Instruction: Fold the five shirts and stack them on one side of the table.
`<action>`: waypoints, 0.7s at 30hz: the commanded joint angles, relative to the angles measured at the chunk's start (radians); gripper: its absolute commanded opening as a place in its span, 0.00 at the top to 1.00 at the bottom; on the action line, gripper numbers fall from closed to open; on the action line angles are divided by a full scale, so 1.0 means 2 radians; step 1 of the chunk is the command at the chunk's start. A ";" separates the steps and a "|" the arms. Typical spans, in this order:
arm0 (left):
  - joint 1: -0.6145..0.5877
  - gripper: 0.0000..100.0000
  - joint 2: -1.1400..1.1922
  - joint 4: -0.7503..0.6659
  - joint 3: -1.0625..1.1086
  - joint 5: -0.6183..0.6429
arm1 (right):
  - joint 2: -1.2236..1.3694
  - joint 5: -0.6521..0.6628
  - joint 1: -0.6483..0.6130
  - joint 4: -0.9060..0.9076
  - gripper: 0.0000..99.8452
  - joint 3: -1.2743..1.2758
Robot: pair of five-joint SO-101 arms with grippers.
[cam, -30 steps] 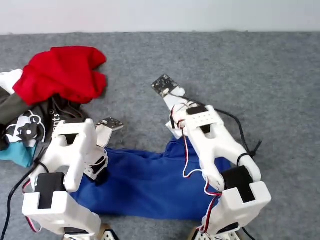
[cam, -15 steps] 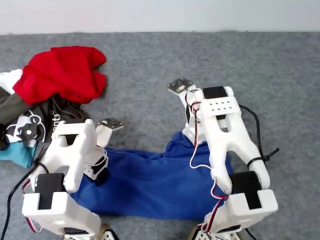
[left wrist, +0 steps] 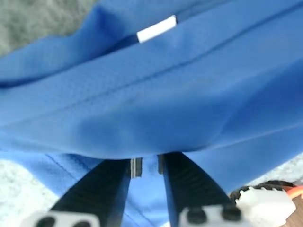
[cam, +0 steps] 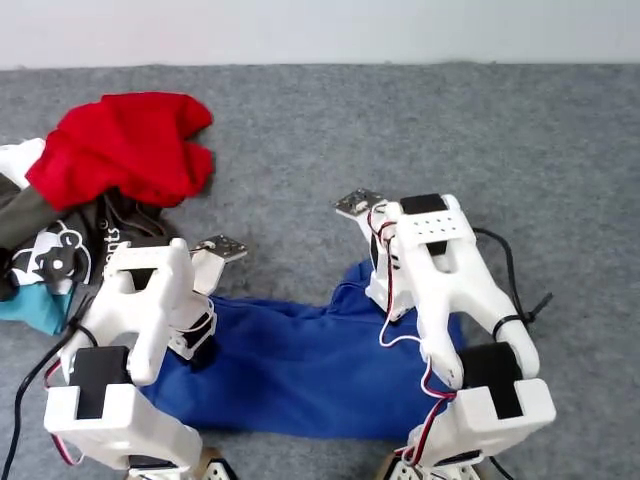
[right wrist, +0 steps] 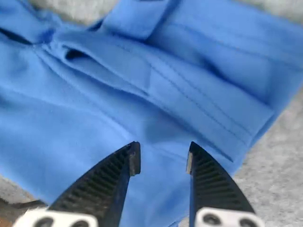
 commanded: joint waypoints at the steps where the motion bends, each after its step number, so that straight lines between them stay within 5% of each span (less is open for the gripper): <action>1: 0.005 0.93 0.005 -0.019 0.026 -0.005 | -0.018 0.006 0.006 -0.069 0.83 0.017; 8: 0.005 0.93 0.005 -0.019 0.026 -0.005 | -0.018 0.004 0.028 -0.241 0.83 0.063; 21: 0.005 0.93 0.005 -0.019 0.026 -0.005 | -0.001 0.005 0.037 -0.366 0.83 0.070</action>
